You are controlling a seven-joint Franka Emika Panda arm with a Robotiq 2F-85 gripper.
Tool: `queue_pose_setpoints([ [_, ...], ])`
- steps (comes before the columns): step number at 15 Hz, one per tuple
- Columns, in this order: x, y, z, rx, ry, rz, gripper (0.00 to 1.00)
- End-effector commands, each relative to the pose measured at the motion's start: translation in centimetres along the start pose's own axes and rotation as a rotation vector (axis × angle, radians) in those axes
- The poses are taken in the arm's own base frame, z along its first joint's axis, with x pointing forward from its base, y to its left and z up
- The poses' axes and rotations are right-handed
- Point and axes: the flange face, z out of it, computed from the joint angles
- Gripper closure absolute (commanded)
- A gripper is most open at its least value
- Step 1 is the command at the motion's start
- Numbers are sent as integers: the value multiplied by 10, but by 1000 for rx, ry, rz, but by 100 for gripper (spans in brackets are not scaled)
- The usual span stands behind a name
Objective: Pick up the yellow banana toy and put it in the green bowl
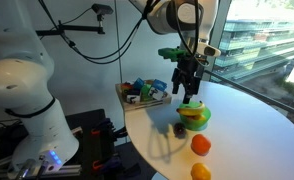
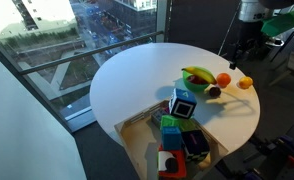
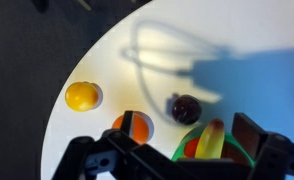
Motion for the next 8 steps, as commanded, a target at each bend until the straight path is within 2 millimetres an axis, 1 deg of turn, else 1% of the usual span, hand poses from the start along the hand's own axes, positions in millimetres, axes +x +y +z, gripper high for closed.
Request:
queue_pose_setpoints([
  [1,-30,16,-11,17,16,-128,0],
  [4,-48,26,-17,33,36,-210,0],
  [8,-76,35,-26,82,99,-265,0],
])
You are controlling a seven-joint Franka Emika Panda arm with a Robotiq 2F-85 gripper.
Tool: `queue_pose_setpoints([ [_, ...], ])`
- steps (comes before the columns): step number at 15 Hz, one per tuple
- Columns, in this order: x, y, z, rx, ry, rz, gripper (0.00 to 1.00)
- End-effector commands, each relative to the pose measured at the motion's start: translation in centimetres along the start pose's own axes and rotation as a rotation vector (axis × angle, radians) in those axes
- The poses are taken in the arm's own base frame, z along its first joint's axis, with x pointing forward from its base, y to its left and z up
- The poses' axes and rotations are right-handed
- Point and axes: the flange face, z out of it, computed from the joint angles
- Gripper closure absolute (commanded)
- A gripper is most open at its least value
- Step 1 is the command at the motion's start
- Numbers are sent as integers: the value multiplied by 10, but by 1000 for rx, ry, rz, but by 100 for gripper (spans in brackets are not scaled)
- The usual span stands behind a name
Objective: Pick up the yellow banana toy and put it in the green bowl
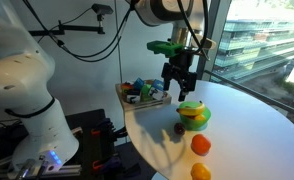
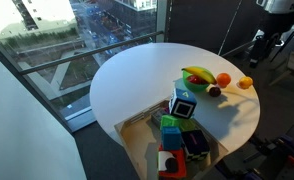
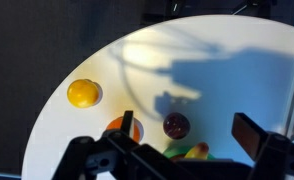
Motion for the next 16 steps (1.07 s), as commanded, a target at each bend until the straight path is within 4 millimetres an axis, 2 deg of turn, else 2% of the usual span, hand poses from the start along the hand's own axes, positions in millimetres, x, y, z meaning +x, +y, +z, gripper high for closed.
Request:
queue_pose_setpoints([
  [1,-35,1,-13,53,86,-41,0],
  [5,-57,-4,-21,104,154,11,0],
  [10,-74,-9,-28,118,197,67,0],
  [11,-76,-9,-29,116,201,76,0],
  [12,-66,-9,-26,109,169,42,0],
  [16,-67,-10,-24,110,166,43,0],
])
